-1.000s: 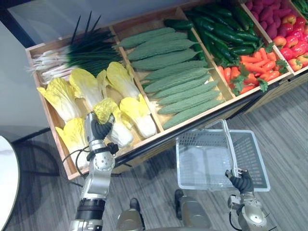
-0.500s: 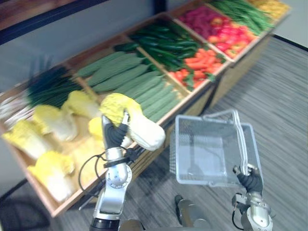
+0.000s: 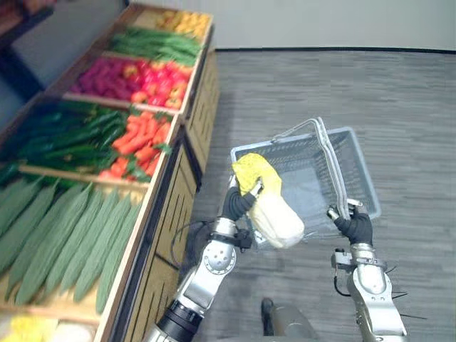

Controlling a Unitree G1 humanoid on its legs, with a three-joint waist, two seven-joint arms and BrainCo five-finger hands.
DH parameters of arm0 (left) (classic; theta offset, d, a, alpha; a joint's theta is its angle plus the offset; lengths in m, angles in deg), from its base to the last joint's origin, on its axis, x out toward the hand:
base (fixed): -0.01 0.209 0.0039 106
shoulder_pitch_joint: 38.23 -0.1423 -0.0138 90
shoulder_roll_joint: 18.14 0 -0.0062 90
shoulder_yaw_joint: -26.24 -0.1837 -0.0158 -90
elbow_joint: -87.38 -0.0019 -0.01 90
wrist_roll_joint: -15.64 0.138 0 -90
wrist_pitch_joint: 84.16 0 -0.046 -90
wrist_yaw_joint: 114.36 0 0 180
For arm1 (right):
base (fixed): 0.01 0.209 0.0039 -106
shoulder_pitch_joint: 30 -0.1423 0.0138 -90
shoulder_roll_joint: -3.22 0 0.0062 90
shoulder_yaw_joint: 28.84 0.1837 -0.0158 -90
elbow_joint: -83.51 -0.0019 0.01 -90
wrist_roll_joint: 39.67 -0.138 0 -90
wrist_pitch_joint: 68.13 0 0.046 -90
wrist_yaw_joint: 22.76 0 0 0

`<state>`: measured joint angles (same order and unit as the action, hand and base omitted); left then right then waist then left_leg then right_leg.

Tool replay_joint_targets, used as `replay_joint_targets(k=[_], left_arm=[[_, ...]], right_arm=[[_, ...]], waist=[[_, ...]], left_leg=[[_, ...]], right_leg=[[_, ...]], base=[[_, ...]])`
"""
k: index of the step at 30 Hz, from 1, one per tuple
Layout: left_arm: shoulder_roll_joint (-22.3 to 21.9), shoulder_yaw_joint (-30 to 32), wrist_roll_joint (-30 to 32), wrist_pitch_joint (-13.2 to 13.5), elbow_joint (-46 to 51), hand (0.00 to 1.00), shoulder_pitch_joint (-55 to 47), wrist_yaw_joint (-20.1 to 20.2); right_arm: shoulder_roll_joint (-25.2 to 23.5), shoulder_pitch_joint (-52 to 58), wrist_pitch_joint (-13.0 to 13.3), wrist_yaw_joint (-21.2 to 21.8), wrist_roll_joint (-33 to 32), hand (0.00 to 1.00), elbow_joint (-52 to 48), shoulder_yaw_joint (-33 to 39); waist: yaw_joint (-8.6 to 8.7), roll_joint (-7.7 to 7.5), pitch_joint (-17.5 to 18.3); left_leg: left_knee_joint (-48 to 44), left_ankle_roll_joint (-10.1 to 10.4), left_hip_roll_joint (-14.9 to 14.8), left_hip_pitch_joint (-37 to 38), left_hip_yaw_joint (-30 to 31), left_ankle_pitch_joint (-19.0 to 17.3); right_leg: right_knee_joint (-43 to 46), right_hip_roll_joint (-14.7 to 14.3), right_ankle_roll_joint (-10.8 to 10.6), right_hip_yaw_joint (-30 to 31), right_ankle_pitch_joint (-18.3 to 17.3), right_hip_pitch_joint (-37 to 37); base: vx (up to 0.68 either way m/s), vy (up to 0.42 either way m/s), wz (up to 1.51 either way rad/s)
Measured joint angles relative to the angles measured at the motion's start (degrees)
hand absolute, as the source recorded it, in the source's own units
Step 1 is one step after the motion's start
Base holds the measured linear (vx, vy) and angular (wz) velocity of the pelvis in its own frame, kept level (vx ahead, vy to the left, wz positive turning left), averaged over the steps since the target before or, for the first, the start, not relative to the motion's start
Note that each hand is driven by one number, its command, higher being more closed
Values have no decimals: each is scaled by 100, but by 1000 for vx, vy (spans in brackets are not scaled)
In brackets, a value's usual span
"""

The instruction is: Pick vegetable in the basket

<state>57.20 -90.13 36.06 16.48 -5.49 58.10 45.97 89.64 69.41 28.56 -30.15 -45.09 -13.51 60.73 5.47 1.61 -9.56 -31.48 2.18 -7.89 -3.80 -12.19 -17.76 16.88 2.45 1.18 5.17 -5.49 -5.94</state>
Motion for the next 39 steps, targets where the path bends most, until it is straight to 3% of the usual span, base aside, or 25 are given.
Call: replay_joint_targets(k=[2, 3, 7, 13, 14, 24, 39], left_arm=[[14, 8, 14, -40, -37, 100, 2, -2], [0, 10, 60, -37, -110, 100, 28, -12], [22, -26, 347, -122, -523, 100, 404, 79], [31, -402, 893, -259, -1050, 100, 865, 110], [42, -401, 964, -295, -1132, 0, 885, 110], [362, -429, 1639, -594, -2080, 0, 1270, 230], [457, -274, 1802, -642, -2500, 0, 1013, 355]], right_arm=[[57, -53, 1, 55, -192, 100, -1, -143], [134, -51, 19, 153, -313, 100, 18, -231], [-3, 278, 20, 488, -506, 100, -81, -486], [-8, 559, 0, 913, -1162, 100, -122, -880], [-23, 588, -2, 953, -1261, 100, -122, -935], [-14, 617, -56, 998, -1425, 100, -123, -1105], [5, 638, -67, 1036, -1388, 100, -120, -1402]], waist=[[-39, 107, 35], [-37, 271, 72], [20, 3, 167], [73, -3, 175], [98, -2, 175], [330, -83, 180], [321, -201, 242]], left_leg=[[831, 252, 194, -99, 519, 290], [1243, 151, 157, -165, 775, 883], [1951, 52, 425, 148, 371, 1007], [2684, -135, 656, 438, 142, 1359], [2753, -137, 659, 488, 104, 1361], [2972, -138, 685, 652, 55, 1360], [3066, -152, 682, 682, 104, 1386]], right_leg=[[8, -110, -145, 300, 31, -19], [-5, -335, -290, 518, 17, -25], [-473, -35, -579, 966, 196, 49], [-1061, 188, -692, 1165, 436, 104], [-1126, 189, -700, 1198, 445, 132], [-1323, 223, -699, 1230, 448, 250], [-1590, 265, -700, 1193, 579, 364]], base=[[68, 222, -119], [67, 299, -117], [50, 186, -45], [93, 85, -13], [135, 31, -15], [33, -1, -4], [-21, -25, 0]])
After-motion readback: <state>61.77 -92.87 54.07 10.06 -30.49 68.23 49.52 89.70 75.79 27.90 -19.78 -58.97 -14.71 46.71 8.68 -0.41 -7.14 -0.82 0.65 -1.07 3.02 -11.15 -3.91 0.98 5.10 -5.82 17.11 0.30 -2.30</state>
